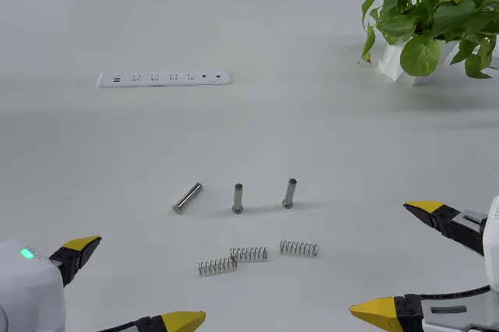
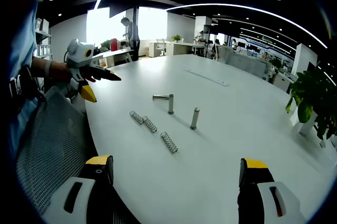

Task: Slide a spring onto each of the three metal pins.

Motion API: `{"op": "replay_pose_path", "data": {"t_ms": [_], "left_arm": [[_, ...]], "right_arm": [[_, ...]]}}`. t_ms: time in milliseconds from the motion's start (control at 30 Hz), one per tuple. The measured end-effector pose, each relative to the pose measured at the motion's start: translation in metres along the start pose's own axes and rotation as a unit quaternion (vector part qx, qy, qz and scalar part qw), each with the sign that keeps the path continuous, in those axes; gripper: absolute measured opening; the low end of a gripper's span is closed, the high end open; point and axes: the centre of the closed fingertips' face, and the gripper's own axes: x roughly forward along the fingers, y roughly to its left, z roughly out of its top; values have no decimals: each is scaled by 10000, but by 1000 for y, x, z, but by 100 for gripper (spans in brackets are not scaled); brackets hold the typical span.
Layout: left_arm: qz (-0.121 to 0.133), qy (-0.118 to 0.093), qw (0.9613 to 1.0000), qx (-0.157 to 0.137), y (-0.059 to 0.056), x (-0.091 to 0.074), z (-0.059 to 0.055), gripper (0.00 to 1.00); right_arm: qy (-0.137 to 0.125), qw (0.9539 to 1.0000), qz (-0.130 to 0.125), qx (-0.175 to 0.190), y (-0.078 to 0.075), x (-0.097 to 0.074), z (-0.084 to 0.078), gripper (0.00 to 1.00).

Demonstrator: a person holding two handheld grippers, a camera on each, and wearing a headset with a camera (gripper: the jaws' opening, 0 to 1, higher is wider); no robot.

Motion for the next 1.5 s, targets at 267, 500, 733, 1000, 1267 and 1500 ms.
{"op": "replay_pose_path", "data": {"t_ms": [267, 500, 733, 1000, 1267, 1500], "left_arm": [[-2, 60, 10000, 8, -2, -1, -5, 99], [-1, 55, 10000, -51, -5, -3, -6, 99], [11, 51, 9999, -143, -6, -3, -11, 99], [57, 77, 9999, -110, 0, -3, -10, 99], [28, 180, 9998, -39, 3, -2, -14, 99], [-29, 88, 9997, -239, 7, 2, -6, 99]], "right_arm": [[63, 10000, 57, -20, 3, -1, -2, 99], [21, 10000, 95, -2, 5, 2, 2, 99], [-43, 9999, 141, 81, 10, 6, 2, 99], [-85, 9998, 158, 119, 13, 8, 4, 99], [-68, 9998, 130, 114, 12, 7, 3, 99], [-41, 9999, 134, 99, 12, 7, 2, 99]]}}
